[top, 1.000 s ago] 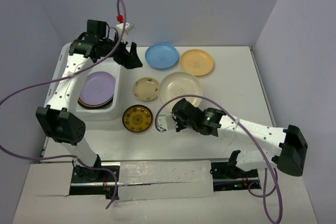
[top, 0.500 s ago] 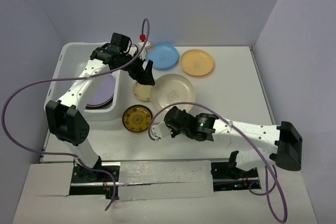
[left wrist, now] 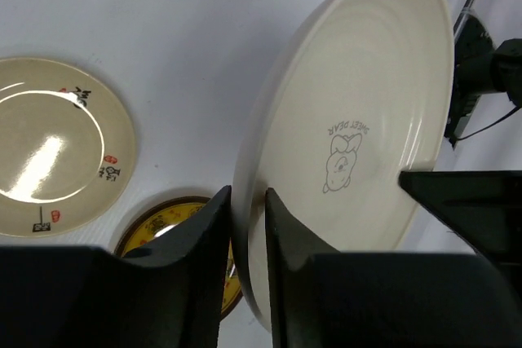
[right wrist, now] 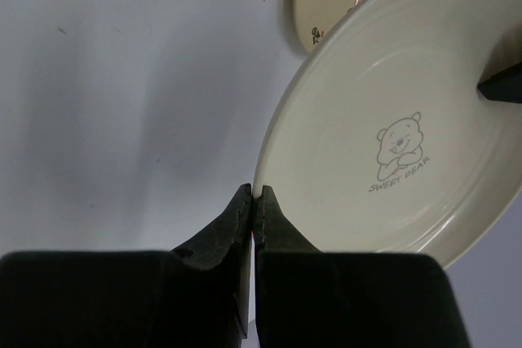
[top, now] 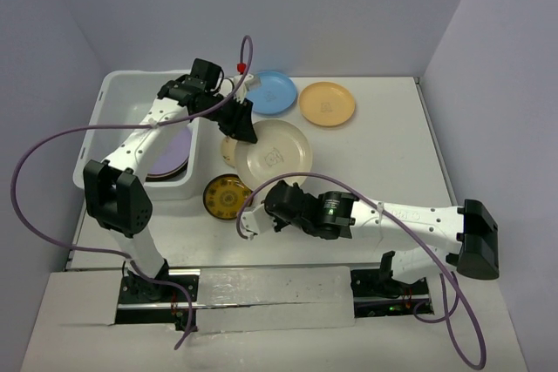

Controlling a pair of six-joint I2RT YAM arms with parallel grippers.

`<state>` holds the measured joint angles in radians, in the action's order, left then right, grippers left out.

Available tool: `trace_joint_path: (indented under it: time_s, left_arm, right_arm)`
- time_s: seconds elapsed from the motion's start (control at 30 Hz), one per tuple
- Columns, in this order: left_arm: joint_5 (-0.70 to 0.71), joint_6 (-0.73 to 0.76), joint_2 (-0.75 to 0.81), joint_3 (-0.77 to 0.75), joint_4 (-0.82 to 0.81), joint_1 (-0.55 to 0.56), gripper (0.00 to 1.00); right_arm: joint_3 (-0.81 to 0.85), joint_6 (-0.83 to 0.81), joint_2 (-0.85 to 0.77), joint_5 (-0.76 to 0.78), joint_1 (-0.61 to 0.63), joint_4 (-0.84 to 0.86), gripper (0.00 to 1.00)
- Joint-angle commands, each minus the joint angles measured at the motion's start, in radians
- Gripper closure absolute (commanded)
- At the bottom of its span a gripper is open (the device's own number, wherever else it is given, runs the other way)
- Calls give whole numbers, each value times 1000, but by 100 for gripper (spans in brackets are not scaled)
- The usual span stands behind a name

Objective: Place the plates into the plastic bin on the countertop

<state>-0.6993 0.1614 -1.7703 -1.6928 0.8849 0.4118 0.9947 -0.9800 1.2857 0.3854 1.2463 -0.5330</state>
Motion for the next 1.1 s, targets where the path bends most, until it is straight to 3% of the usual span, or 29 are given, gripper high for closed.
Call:
trace_joint_path:
  time_s: [0.0,0.07,0.1,0.27,0.3,0.37,0.43,0.83,0.97,1.07]
  left_arm:
    - [-94,-31,-6,1,-42,-12,85]
    - [-101,-43,-5,5,-48,-21,93]
    - [-101,-50,0,7,-54,-34,98]
    - [-105,-57,28,-3,-55,-102,100]
    - [-107,-57,33,-15,-48,-128,100]
    - [-112,-53,42,-42,-30,-179,100]
    - [-115,-44,45,-71,-17,-211,100]
    - [-27,74,-17,-368,99,-673,100]
    - [-3,126,-116,-470,188,-813,100]
    - [39,184,-134,-413,194,-850,100]
  right_arm:
    - [36,10,-1,61,11,74,99]
    - [28,12,-5,70,10,82,96]
    - [20,17,-9,77,10,86,90]
    - [-13,34,-28,93,2,113,34]
    - [-13,45,-32,92,-8,120,11]
    - [-1,71,-38,84,-35,122,0]
    - [8,87,-43,75,-64,125,0]
    - [125,323,-77,-134,-479,39,0]
    - [223,442,-27,-329,-644,-69,0]
    - [265,518,10,-440,-740,-99,0]
